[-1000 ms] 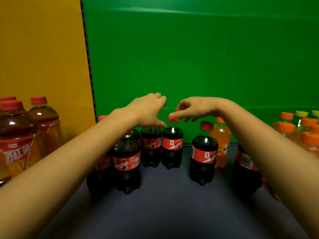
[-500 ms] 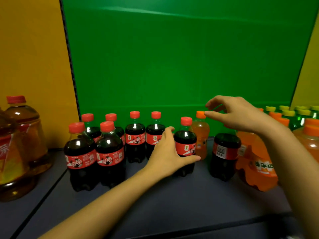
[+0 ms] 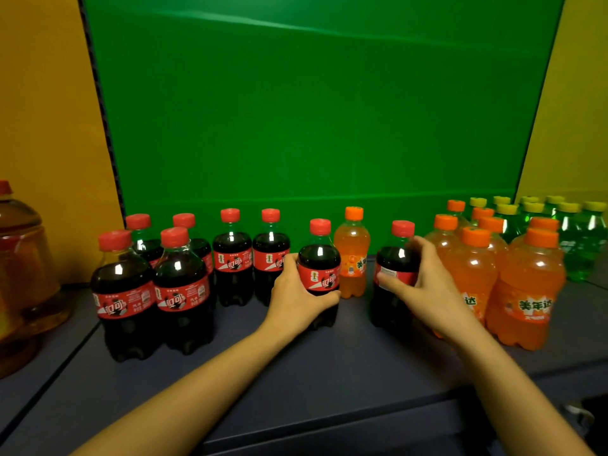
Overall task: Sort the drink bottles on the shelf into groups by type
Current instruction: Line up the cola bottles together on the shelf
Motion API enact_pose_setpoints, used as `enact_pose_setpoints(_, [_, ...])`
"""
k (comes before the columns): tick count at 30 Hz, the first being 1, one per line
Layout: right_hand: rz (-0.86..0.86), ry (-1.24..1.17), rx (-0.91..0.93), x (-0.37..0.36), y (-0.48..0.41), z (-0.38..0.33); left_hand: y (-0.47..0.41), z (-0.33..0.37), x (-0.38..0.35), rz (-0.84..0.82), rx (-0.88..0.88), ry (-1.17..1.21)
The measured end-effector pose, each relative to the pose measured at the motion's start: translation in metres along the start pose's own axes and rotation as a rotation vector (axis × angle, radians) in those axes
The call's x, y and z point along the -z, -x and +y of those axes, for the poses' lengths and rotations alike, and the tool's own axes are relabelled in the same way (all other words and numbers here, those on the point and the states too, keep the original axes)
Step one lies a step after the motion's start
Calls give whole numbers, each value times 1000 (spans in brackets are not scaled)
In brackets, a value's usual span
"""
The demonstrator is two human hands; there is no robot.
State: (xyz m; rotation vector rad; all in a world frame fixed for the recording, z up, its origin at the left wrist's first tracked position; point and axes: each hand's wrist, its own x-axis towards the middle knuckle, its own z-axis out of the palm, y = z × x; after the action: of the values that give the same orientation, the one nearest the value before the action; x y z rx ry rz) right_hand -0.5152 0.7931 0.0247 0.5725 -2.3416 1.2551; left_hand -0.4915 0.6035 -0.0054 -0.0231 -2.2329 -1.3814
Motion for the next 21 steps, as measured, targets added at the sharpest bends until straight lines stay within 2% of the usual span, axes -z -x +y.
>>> enact_pose_setpoints(6, [-27, -109, -96, -22, 19, 27, 13, -1, 16, -8, -38, 3])
enact_pose_setpoints(10, [17, -64, -127, -28, 21, 29, 21, -2, 28, 49, -51, -20])
enact_pose_setpoints(15, [27, 0, -33, -46, 26, 3, 34, -4, 44, 119, -31, -40])
enact_pose_setpoints(21, [-83, -51, 33, -78, 20, -28, 46, -11, 63, 169, -82, -96])
